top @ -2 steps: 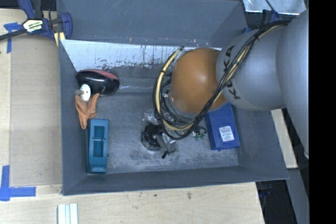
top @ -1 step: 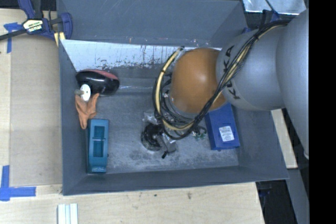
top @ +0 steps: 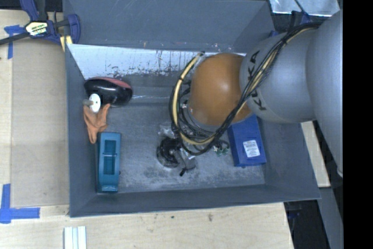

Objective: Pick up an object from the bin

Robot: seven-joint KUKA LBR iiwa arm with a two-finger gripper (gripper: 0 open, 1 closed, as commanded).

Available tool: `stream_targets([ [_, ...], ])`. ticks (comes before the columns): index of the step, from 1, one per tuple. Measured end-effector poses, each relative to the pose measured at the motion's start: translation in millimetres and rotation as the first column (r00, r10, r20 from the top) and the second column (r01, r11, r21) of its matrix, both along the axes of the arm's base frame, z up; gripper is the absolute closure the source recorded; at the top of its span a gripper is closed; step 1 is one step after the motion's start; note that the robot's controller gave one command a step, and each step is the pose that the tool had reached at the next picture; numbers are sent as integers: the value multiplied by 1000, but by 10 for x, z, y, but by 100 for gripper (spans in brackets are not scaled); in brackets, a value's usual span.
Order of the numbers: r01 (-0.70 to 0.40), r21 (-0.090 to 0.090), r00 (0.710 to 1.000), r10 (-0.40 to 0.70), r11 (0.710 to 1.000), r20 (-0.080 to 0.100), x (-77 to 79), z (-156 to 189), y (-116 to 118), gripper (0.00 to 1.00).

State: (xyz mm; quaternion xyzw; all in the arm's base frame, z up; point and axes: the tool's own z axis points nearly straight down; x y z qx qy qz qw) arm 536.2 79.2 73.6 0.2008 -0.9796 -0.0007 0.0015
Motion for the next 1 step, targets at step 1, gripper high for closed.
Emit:
stream_targets([
  [1, 0, 0, 1000, 0, 1000, 0, 0, 0, 0, 100],
])
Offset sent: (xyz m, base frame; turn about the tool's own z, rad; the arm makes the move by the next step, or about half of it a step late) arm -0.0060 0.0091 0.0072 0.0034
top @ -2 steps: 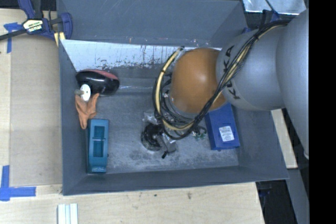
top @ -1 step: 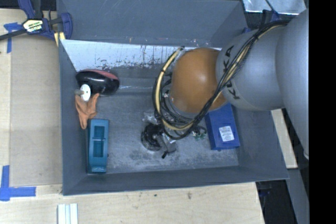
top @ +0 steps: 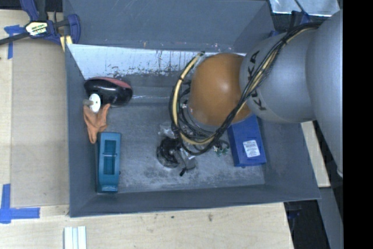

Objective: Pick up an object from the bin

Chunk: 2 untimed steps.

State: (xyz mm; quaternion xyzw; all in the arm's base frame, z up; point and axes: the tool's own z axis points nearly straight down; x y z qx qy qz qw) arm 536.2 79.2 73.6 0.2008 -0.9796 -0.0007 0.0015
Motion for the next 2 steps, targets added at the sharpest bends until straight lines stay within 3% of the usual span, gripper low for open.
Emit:
stream_targets([
  [1, 4, -2, 1000, -4, 1000, 6, -23, 72, 55, 100],
  [2, -15, 0, 1000, 15, 1000, 4, 199, 2112, 125, 100],
])
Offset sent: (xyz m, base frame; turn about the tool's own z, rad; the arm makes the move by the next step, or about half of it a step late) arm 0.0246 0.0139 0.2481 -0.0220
